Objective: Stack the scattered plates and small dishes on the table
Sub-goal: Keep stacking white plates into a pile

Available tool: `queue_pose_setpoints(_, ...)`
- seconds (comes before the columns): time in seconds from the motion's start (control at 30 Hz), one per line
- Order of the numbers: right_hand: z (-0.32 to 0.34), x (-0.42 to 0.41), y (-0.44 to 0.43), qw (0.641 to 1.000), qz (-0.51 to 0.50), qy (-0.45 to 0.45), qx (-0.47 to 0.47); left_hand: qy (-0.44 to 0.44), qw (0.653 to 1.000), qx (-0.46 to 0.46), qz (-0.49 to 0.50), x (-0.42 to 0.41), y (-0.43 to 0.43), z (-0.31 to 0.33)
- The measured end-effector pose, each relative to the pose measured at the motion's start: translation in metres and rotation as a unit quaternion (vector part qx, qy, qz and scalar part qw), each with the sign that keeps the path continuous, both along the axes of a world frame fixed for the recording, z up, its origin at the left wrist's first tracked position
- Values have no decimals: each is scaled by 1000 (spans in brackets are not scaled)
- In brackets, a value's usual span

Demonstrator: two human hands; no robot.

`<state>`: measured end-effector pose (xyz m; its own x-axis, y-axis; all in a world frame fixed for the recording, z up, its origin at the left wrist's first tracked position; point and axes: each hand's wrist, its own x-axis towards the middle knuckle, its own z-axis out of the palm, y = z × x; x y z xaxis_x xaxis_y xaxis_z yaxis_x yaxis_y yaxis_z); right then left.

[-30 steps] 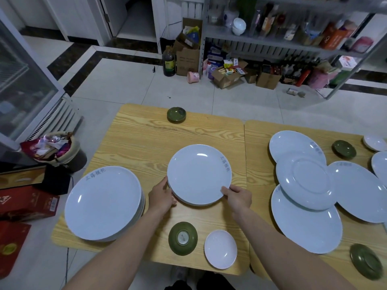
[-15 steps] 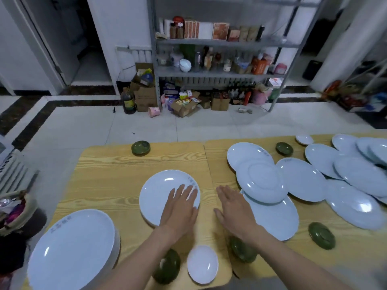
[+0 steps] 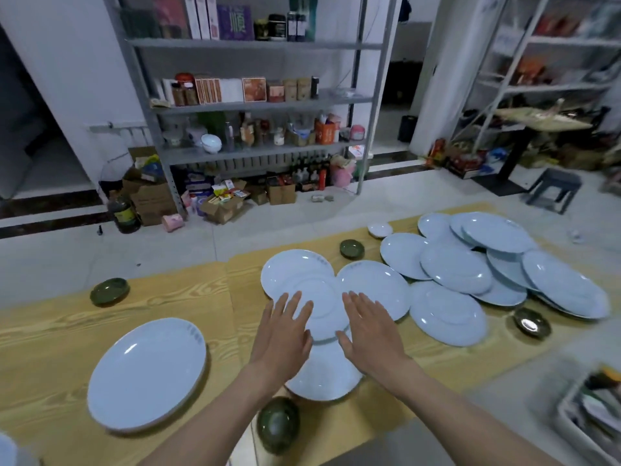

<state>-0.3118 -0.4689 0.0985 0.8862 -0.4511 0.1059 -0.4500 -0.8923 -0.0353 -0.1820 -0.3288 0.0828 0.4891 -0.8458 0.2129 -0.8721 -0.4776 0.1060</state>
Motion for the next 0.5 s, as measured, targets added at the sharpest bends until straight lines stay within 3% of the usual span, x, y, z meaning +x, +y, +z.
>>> queue_pose_setpoints(0.17,3,-23,-57,999,12,-27,32,9,999,-11,43,-32,-60,0)
queue_pose_setpoints(0.5,-15,11,-114,988,27,65,137,29,993,18,111,-12,-93,-19)
